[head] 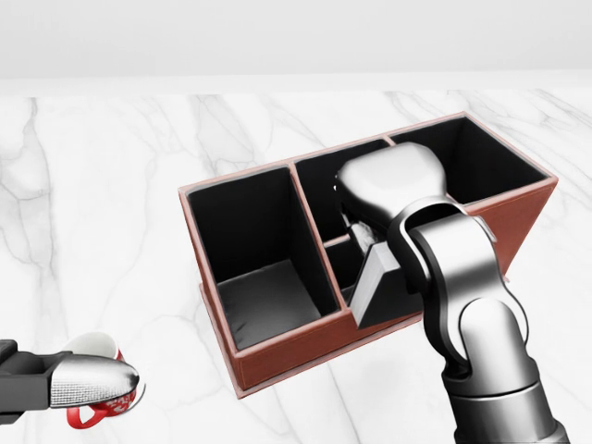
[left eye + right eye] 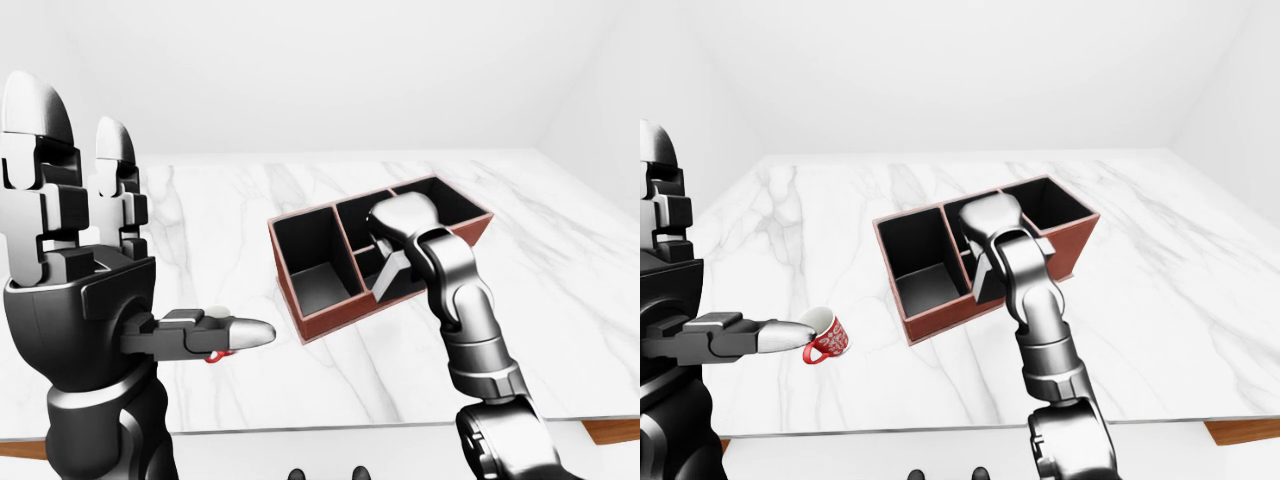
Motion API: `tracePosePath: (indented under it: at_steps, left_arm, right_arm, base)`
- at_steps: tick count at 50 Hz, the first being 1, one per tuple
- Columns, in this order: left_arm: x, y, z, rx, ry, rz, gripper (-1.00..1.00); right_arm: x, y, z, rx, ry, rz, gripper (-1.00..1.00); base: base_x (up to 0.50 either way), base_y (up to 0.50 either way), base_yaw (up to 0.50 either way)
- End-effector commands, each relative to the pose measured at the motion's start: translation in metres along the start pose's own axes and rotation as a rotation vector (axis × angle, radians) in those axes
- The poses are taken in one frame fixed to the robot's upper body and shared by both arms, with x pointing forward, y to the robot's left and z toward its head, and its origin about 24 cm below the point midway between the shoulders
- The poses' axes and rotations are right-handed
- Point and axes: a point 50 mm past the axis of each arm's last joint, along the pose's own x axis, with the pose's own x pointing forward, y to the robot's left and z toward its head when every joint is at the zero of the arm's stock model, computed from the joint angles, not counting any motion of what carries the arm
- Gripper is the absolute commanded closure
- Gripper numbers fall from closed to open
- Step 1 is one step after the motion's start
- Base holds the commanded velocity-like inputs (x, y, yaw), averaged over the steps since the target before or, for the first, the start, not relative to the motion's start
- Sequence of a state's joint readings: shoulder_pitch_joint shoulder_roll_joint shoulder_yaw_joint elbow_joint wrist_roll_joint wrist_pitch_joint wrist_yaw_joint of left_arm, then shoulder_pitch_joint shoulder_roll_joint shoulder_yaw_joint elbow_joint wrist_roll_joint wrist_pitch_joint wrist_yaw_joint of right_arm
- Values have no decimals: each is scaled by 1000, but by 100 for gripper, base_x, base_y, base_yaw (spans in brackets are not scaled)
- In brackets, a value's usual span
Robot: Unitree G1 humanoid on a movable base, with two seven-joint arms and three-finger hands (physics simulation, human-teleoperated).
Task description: Pick up the book and place it in the back compartment of the caddy.
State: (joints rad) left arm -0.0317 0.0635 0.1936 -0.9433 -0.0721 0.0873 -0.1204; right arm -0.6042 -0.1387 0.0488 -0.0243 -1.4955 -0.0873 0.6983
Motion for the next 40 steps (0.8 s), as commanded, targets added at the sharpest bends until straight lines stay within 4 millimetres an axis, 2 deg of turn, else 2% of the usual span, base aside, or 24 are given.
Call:
tracePosePath:
  at_steps: [1,40]
  left_arm:
    - [0,0,0,0,1,1,-100]
    - [-1,-1,-2,-4,15,-1,-100]
  right_arm:
    - [6,-4,-2,-31,20,9,100]
    - [20,-9,-3,-63,33,42,100]
  base:
    - [0,0,0]
    - [0,0,0]
